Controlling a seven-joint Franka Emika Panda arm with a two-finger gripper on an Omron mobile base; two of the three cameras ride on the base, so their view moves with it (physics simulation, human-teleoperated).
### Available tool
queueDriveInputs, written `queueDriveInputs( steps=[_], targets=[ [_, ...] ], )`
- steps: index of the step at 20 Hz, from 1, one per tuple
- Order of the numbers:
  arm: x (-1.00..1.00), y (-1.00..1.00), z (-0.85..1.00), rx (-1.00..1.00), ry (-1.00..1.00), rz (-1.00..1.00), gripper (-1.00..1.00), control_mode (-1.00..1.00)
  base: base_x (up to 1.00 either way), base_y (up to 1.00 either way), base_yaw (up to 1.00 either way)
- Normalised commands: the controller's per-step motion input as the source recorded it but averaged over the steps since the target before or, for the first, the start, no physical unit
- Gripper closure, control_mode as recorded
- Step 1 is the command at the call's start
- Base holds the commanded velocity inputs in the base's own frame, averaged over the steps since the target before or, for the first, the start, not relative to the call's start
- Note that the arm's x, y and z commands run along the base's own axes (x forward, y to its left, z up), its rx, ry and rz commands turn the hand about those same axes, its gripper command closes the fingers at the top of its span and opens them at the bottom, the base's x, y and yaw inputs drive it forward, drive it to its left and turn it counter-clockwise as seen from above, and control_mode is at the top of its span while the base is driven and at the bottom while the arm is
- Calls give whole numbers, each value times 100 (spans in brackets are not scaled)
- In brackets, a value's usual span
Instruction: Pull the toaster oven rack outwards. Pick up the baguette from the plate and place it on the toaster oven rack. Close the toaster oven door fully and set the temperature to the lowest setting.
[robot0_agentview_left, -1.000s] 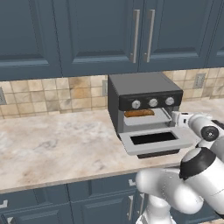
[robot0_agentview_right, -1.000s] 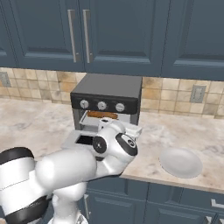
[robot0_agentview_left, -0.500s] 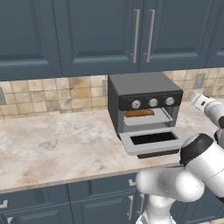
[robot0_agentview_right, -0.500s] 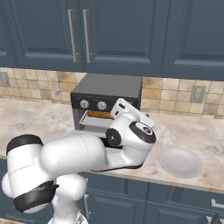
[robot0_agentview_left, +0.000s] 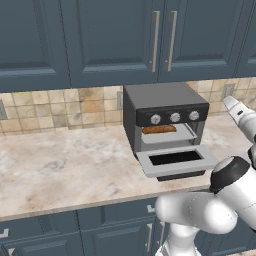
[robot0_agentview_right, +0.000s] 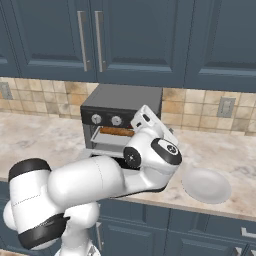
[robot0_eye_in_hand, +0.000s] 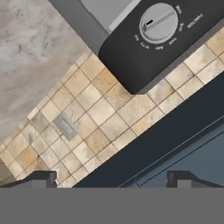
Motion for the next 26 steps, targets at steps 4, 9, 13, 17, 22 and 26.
queueDriveInputs(
  steps=[4, 9, 13, 17, 22, 26],
  targets=[
    [0, 10, -1, 9, -11, 0, -100, -100, 0, 0, 0],
    [0, 1, 0, 38, -36, -2, -100, -100, 0, 0, 0],
    [0, 0, 0, 44, -39, -8, -100, -100, 0, 0, 0],
    [0, 0, 2, 47, -37, -13, -100, -100, 0, 0, 0],
    [0, 0, 21, 48, -28, -12, -100, -100, 0, 0, 0],
    [-5, -5, 41, 37, -9, -7, -100, -100, 0, 0, 0]
  ],
)
